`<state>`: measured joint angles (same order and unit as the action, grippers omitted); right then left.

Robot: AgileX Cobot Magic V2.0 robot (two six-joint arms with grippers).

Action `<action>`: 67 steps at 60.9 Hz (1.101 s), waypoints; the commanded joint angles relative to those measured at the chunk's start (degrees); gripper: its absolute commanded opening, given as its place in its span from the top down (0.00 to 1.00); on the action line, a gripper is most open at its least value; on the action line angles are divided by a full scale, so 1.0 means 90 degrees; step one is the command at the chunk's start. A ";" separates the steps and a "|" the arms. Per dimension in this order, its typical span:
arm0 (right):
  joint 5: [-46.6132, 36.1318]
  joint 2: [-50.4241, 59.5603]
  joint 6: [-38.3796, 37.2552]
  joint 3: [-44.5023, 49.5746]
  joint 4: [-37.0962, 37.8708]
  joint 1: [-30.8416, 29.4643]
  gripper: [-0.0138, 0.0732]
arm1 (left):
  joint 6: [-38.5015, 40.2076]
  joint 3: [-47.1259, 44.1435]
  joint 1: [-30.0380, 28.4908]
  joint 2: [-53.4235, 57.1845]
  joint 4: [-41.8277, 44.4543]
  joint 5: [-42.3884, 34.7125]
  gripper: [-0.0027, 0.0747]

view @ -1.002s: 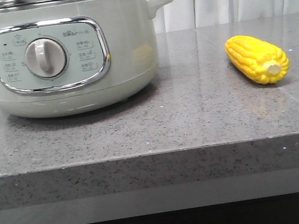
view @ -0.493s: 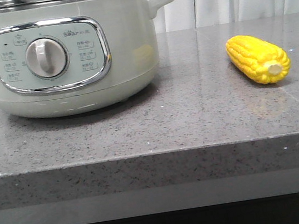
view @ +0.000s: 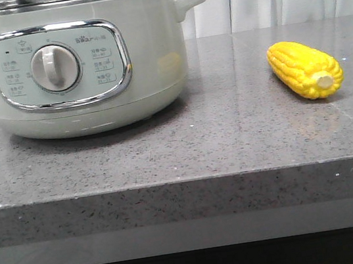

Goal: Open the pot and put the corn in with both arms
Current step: 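Grasp the lid knob with the left gripper and lift the glass lid, then lower the right gripper onto the yellow corn cob and grasp it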

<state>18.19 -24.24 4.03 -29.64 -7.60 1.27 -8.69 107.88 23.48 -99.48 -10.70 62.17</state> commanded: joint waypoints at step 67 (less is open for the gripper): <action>-0.0487 -0.0090 0.0019 -0.0207 0.0047 0.0003 0.19 | -0.0381 -0.3152 0.0071 0.4096 -0.0161 -0.2103 0.72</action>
<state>18.40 -24.24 4.03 -29.64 -7.60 1.27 -11.75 82.40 23.70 -69.40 -10.67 52.60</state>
